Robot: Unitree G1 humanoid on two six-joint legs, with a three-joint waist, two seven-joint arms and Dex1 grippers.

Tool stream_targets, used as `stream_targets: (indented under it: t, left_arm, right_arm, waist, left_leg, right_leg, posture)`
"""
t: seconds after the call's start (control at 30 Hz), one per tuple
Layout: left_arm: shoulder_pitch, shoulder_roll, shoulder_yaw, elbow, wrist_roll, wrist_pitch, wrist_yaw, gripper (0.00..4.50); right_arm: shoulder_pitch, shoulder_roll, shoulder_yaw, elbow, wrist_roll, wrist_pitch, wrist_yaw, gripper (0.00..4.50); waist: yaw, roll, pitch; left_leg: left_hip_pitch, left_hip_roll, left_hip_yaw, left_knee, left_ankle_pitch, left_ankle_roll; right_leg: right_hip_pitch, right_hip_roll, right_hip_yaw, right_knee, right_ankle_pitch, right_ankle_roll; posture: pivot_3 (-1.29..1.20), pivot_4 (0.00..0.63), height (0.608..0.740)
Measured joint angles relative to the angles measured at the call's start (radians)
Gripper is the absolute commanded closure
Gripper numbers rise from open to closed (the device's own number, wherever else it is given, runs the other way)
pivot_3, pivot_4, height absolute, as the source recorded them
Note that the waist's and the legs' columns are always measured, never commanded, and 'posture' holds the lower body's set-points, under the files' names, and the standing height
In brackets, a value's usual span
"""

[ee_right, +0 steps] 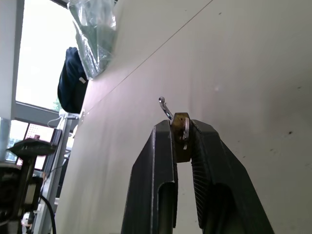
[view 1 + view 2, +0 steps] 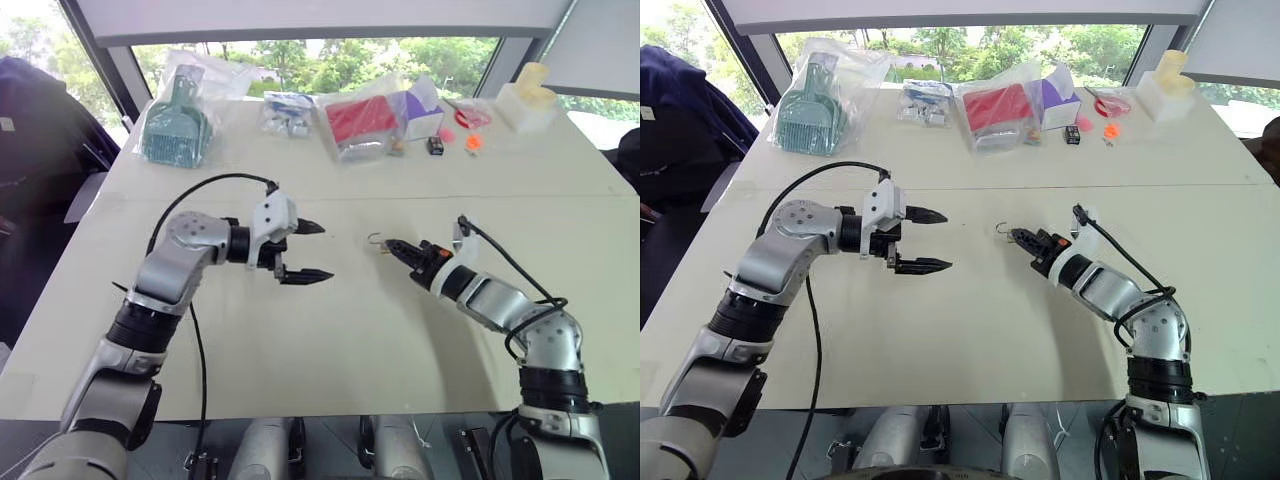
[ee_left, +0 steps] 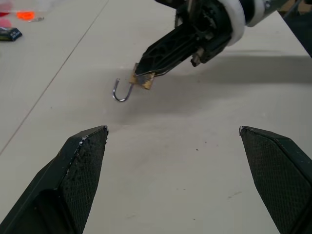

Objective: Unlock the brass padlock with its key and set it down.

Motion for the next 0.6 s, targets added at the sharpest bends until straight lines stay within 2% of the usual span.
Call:
stream_targets:
  t: [0.03,0.07,0.2,0.27,0.47,0.6]
  left_arm:
    - [0.004,0.002,0.002,-0.009,-0.001,0.008,0.006,0.00]
    - [0.008,0.004,0.004,-0.014,-0.003,0.014,0.008,0.00]
    - [0.016,0.007,0.006,-0.019,-0.012,0.021,0.025,0.00]
    - [0.021,0.007,0.006,-0.032,-0.014,0.021,0.028,0.00]
    - [0.042,0.016,0.015,-0.041,-0.022,0.035,0.047,0.00]
    - [0.076,0.025,0.029,-0.049,-0.034,0.065,0.058,0.00]
  right_arm:
    - [-0.008,-0.016,0.019,0.009,-0.033,0.013,0.011,3.47]
    - [-0.010,-0.025,0.028,0.011,-0.055,0.020,0.018,3.17]
    - [-0.016,-0.063,0.073,-0.006,-0.167,0.030,0.095,1.21]
    - [-0.010,-0.117,0.097,-0.048,-0.223,0.031,0.154,0.05]
    - [0.165,-0.383,0.099,-0.210,-0.449,-0.041,0.358,0.02]
    - [0.334,-0.487,-0.031,-0.354,-0.488,-0.101,0.508,0.02]
  waist:
    - [0.000,0.000,0.000]
    - [0.000,0.000,0.000]
    - [0.001,0.000,0.000]
    - [0.007,0.000,0.000]
    - [0.007,0.000,0.000]
    - [0.007,0.000,0.000]
  left_leg:
    - [0.000,0.000,0.000,0.000,0.000,0.000]
    - [0.000,0.000,0.000,0.000,0.000,0.000]
    - [0.000,0.000,0.000,0.000,0.000,0.000]
    - [0.000,-0.001,0.000,0.000,-0.001,0.001]
    - [-0.001,-0.002,0.001,0.000,-0.003,0.005]
    - [0.000,0.000,0.000,0.000,-0.003,0.005]
  right_leg:
    - [0.000,0.000,0.000,0.000,0.000,0.000]
    - [0.000,0.000,0.000,0.000,0.000,0.000]
    - [0.001,0.000,0.000,0.000,0.000,0.000]
    - [0.001,0.000,0.000,-0.001,0.000,0.000]
    - [0.001,-0.001,0.000,-0.003,-0.001,0.001]
    - [0.001,0.000,0.000,-0.002,0.000,0.005]
  posture:
    - [0.00,0.150,0.735]
    - [0.00,0.150,0.735]
    - [0.00,0.150,0.735]
    - [0.00,0.150,0.735]
    - [0.00,0.150,0.735]
    - [0.00,0.150,0.735]
